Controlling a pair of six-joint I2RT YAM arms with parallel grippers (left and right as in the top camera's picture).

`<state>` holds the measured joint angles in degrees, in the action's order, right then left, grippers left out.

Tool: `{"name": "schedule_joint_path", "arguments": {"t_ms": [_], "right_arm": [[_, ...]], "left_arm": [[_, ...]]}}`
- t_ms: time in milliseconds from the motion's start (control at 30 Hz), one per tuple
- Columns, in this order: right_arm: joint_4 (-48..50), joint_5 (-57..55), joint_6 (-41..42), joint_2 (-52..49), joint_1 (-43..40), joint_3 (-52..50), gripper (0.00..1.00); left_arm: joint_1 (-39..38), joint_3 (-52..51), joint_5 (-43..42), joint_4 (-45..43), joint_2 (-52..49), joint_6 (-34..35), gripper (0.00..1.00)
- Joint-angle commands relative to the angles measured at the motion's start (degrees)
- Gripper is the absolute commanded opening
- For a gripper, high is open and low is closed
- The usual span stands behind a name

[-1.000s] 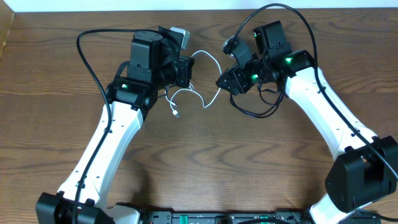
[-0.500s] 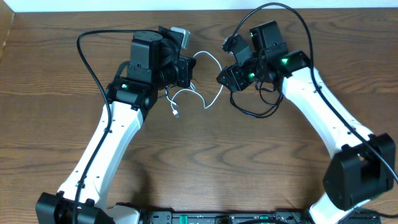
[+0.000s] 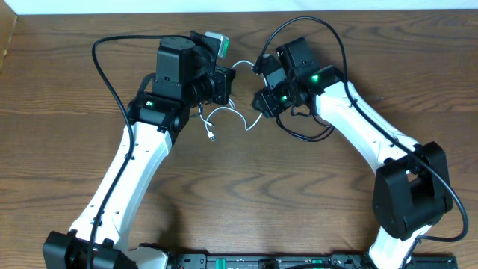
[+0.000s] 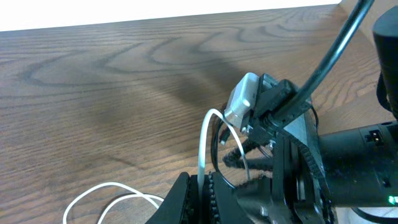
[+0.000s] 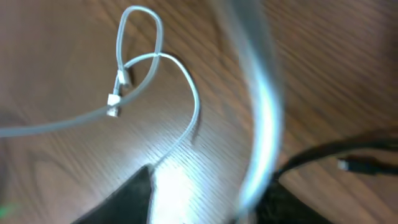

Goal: Untangle cables

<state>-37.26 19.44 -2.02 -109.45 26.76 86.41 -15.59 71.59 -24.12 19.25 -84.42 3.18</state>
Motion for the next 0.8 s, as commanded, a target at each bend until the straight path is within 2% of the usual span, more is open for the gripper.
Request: {"name": "schedule_joint_path", "arguments": {"t_ms": [0,33,100,267,600,767], "right_arm": [[0.24,-1.77,1.4,-0.44,0.13,-0.98,0.26],[0.28,-1.77,1.4,-0.44,0.13,-1.22,0.2],[0.11,-1.99,1.44,-0.44,0.13,-1.36,0.01],[-0.96,-7.54,5.55,-0.42,0.11,-1.36,0.01],[-3.91,-15.3,7.87,1.38,-1.03,-1.33,0.01],[-4.11,-18.6,8.74,5.42,-2.21,-1.18,0.01]], "left_arm": [[-0.24,-0.11,-1.01,-0.28,1.73,0.55,0.08],[-0.24,-0.11,-1.01,-0.15,1.75,0.57,0.08],[-0.24,-0.11,-0.98,0.11,1.81,0.57,0.08],[-0.24,-0.11,-0.96,0.15,1.81,0.98,0.08],[-0.24,-0.13,-0.92,0.39,1.81,0.96,0.08],[-0.24,-0.13,-0.94,0.44,1.81,0.94,0.08]]}}
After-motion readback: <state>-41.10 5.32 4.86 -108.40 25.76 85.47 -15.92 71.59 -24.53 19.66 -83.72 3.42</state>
